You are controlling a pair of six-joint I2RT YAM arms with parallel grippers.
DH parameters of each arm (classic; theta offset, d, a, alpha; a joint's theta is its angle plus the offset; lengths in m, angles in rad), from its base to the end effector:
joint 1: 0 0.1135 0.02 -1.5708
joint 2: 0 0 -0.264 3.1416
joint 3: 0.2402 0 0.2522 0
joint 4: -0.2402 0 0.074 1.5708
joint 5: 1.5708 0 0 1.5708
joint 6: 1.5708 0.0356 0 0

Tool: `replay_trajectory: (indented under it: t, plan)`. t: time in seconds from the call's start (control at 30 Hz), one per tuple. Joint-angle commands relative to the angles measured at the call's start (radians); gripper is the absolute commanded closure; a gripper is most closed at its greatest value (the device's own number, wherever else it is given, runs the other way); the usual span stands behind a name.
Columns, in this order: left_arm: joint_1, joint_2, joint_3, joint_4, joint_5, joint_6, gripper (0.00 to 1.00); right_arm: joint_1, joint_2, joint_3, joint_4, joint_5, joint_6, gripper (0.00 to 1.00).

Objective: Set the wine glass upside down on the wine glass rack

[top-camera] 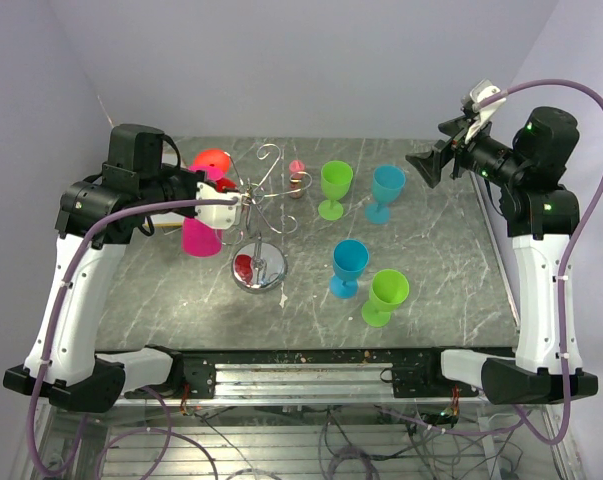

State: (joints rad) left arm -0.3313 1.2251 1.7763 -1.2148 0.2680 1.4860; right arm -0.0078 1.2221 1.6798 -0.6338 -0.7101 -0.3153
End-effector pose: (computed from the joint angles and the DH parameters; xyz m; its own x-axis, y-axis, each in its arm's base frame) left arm 0.1796 -0.0717 0.4746 0.4598 0.8579 -0.2292 0.6236 -0.1282 0.7711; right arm 0.2226 0.0215 0.5060 0.0306 -0.2354 -0.9714 -0.6589 0.7261 -0.1967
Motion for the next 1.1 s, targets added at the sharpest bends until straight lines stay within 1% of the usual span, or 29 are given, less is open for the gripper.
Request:
replay_trajectory:
  t: [0.0,0.17,0.6,1.07]
  plan:
    - [-0.008,-0.005,0.013,0.015,-0.079,-0.012,0.93,-0.011,0.004,0.008,0.016,-0.006,-0.003,0.10]
    - [-0.007,-0.016,0.024,-0.011,-0.127,-0.017,0.93,-0.012,0.002,-0.005,0.020,-0.006,-0.003,0.10]
    - [-0.008,-0.045,0.040,-0.117,-0.119,0.020,0.93,-0.019,0.002,-0.016,0.024,-0.010,0.001,0.10]
    - [-0.008,-0.081,0.047,-0.173,-0.050,0.038,0.93,-0.028,-0.010,-0.048,0.033,-0.013,-0.003,0.09]
